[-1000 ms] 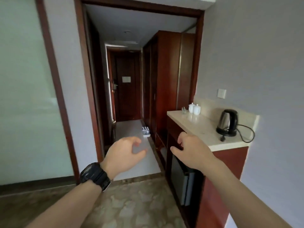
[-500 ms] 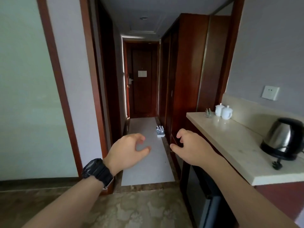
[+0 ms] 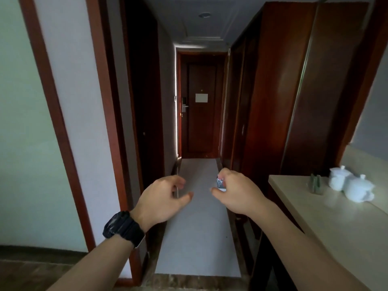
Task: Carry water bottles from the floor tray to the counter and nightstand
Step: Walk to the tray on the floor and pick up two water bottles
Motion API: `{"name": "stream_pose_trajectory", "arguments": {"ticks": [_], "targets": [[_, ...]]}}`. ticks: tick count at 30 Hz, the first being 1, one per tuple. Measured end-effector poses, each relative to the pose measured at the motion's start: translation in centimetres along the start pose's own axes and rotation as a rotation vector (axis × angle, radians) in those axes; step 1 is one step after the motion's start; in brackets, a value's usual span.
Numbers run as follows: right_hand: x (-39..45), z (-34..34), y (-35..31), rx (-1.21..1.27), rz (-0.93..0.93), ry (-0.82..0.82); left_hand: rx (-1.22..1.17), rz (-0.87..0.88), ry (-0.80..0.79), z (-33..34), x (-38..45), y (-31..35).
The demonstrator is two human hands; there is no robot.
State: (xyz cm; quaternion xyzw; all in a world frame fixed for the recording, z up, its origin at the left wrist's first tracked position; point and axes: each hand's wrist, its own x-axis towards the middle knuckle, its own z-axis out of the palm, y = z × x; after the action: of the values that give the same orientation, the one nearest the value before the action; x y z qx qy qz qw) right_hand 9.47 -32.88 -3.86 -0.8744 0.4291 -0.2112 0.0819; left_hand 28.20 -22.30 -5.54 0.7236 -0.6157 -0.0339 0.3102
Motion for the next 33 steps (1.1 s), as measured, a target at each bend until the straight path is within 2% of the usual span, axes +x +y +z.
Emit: {"name": "stream_pose_trajectory", "arguments": {"ticks": [7,11,16,22,27,33], "targets": [[18.4,6.2,4.6,0.002,0.008,-0.009,-0.004,-0.016,0.023,4.2,17.1,-9.1],[30.6,8.6,7.0,0.015,0.044,-0.038,0.003,-0.008,0.0,6.0,29.6,-13.7],[43.1,9.5,10.9,0.059,0.075,0.015,0.005,0.037,0.015,8.0,43.6,-16.2],[56.7,13.0,18.4,0.075,0.087,0.001,-0.04,0.055,-0.029,13.6,58.4,-19.2],[69.7,17.1,25.7,0.054,0.055,-0.024,-0.046,0.053,-0.009,19.6,72.2,-21.7],[86.4,18.8,32.4,0.041,0.03,-0.038,-0.04,0.033,0.01,23.2,89.3,-24.2]]}}
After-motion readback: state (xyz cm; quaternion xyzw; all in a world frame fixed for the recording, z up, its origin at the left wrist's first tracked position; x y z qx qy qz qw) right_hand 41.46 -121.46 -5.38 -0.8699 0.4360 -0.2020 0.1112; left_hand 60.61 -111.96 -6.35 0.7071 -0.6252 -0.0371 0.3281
